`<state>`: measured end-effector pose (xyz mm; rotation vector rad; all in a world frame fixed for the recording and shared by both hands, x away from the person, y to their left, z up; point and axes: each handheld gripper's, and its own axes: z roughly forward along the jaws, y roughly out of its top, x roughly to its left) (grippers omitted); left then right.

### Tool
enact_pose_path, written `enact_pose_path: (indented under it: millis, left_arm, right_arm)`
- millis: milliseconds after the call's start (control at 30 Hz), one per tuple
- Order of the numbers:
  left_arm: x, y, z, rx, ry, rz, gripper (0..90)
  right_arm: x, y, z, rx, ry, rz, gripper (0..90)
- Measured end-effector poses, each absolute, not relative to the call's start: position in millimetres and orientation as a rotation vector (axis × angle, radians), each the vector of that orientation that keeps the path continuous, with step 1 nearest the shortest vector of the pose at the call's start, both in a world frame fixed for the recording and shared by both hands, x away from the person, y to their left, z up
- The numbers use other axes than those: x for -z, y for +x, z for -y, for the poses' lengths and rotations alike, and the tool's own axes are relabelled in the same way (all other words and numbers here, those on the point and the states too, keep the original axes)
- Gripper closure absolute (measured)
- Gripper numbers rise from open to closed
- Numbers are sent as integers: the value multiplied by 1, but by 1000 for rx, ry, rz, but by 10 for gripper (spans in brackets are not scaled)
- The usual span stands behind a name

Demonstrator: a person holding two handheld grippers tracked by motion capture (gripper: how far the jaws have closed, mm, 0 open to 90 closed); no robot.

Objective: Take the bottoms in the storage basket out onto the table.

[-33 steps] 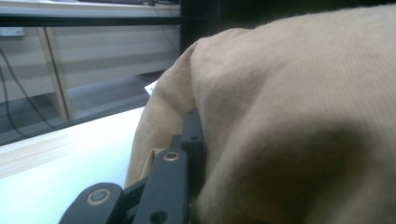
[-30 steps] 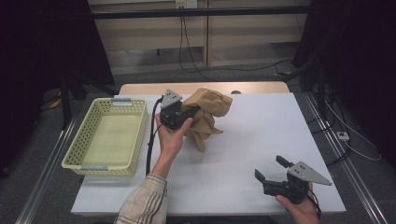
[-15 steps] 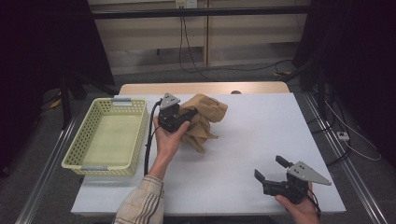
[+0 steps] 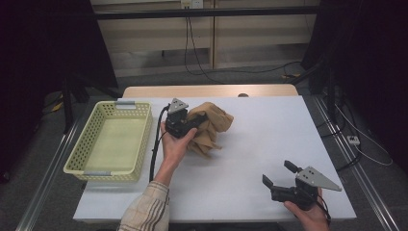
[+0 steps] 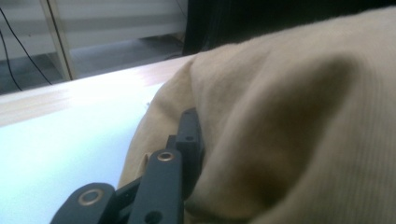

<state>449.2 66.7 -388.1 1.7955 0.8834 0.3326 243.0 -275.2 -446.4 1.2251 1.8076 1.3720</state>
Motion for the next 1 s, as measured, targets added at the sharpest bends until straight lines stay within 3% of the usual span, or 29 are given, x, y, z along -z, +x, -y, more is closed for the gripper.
enact_pose_path:
  millis: [1000]
  left_arm:
    - [416, 459, -49, -317, 1914, -939, 744]
  right_arm:
    - [446, 243, 275, -1369, 1222, -1818, 49]
